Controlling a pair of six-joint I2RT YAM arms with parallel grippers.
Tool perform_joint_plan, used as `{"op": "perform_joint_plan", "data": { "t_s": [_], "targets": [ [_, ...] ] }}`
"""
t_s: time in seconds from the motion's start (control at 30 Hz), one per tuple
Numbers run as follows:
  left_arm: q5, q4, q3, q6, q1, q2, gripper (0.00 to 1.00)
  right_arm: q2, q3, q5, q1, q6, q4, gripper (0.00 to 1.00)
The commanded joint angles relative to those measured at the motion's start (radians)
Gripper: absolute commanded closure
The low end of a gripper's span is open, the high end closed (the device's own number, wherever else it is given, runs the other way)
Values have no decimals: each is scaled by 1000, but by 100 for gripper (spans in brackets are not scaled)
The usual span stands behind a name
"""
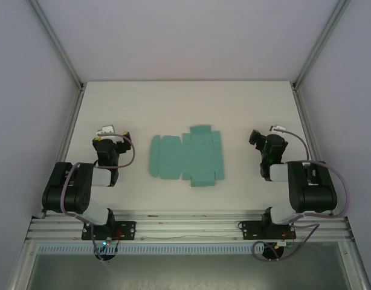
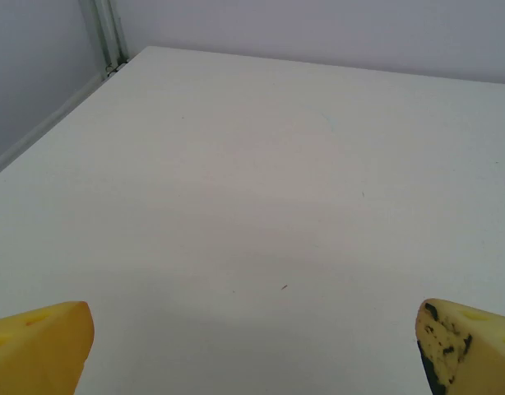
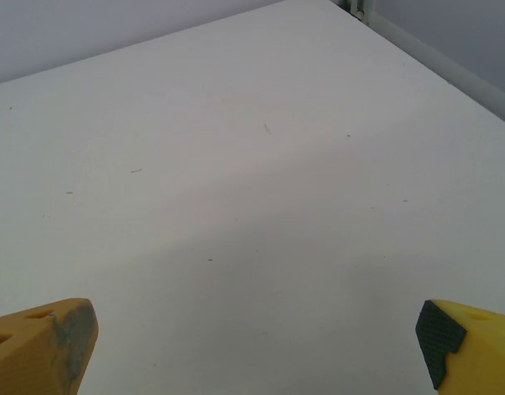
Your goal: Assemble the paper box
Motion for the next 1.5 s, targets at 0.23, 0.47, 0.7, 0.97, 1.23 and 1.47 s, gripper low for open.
{"op": "perform_joint_plan", "data": {
  "t_s": [0.23,0.47,0.7,0.97,1.23,1.47],
  "targets": [
    [-16,5,19,18,-7,-6,0,-13,13,-1,-4,7,13,0],
    [-17,2,20,18,-7,-6,0,-11,16,-1,-3,9,11,0],
    [-16,2,21,21,-7,-6,0,-11,16,0,-3,9,9,0],
    [-28,-11,29,15,-8,-25,0,-14,11,-1,-4,9,14,0],
    [2,-484,184,-84,-8,-271,0,-171,195,7,10,34,-423,0],
    [225,-788,329,-257,-48,-301,0,-208,462,-37,191,136,-875,5]
  ]
}}
